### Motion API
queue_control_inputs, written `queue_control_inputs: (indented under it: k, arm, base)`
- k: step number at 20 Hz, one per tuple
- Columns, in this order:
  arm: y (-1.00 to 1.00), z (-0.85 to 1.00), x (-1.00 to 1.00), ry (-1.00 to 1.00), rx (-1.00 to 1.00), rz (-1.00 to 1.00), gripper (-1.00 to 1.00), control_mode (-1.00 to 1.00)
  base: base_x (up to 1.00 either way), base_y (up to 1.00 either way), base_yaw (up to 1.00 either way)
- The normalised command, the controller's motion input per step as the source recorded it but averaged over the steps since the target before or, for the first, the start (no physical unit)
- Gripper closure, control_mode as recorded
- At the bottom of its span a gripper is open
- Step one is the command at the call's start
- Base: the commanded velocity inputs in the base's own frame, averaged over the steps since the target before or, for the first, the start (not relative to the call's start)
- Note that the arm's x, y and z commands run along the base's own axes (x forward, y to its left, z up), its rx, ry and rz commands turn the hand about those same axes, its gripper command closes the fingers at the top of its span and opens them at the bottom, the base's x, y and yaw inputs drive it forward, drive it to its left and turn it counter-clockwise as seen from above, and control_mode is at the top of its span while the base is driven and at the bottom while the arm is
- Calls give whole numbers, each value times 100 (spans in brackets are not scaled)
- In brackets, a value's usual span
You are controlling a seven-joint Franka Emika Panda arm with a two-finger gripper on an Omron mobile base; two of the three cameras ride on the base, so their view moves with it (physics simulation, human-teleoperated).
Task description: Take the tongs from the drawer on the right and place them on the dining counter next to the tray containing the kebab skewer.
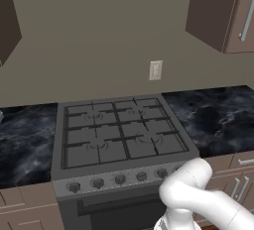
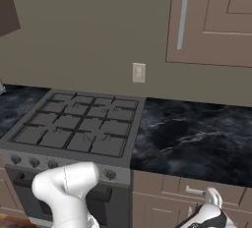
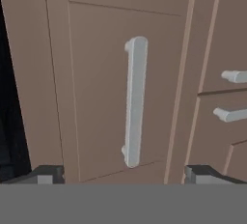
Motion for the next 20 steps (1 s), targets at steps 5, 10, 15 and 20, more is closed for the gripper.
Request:
queue_control_inputs:
  k: [5, 10, 15, 20]
  arm:
    - [0, -27, 42, 0, 0, -1, -100, -100]
    - [0, -33, 33, -1, 0, -1, -100, -100]
    - [-8, -36, 16, -3, 0, 0, -100, -100]
    - [-10, -18, 5, -1, 2, 0, -100, -100]
  base:
    - [0, 0, 0]
    - [0, 0, 0]
    - [0, 0, 0]
    - [0, 0, 0]
